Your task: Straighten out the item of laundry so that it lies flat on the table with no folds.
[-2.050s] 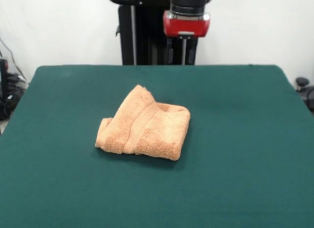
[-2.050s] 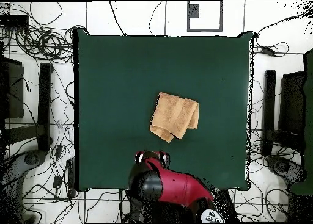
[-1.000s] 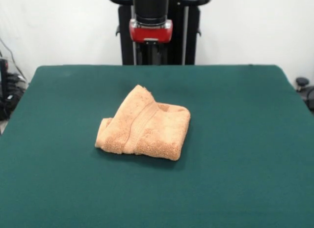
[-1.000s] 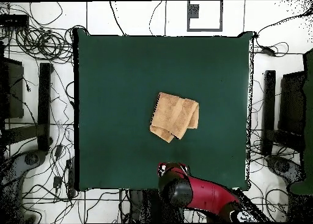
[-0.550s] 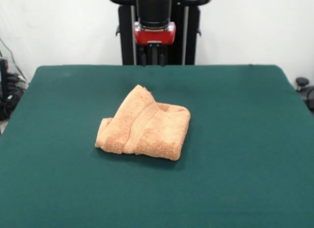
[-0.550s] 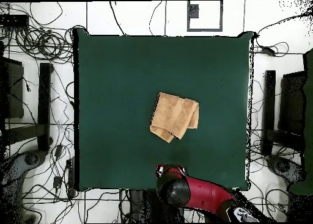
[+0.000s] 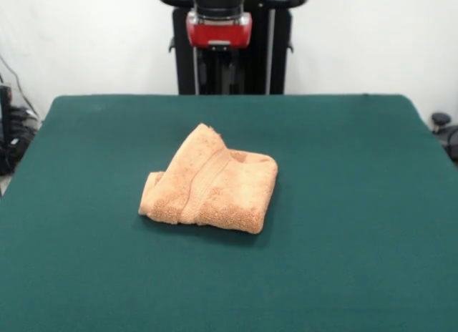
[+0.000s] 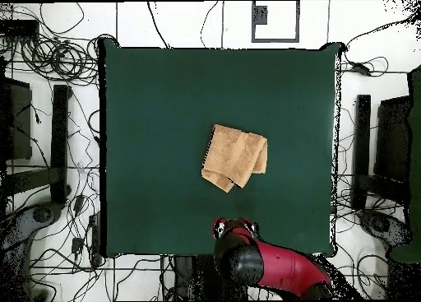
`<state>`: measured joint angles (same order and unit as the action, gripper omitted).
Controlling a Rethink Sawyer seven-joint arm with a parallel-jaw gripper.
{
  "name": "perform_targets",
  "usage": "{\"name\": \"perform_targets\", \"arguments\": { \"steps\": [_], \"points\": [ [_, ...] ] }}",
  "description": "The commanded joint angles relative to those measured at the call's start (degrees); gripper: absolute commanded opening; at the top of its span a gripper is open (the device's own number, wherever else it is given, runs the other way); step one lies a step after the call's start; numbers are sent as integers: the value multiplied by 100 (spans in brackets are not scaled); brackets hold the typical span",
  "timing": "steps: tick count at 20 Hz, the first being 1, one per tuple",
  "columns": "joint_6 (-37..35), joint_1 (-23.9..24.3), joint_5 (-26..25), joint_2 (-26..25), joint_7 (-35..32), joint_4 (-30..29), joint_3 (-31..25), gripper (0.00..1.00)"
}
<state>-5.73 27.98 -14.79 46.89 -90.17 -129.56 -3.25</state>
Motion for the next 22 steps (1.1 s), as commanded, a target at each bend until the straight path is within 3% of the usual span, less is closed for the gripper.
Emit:
{"name": "perform_targets", "arguments": {
  "steps": [1, 9, 13, 22],
  "points": [
    [-1125, -63, 392, 69, -518, 312, -735, 100],
    [-776, -72, 297, -744, -578, 931, -745, 100],
    [-518, 196, 221, -1320, -448, 1206, -969, 100],
    [-115, 370, -90, -1831, -422, 1527, -1008, 100]
  ]
}}
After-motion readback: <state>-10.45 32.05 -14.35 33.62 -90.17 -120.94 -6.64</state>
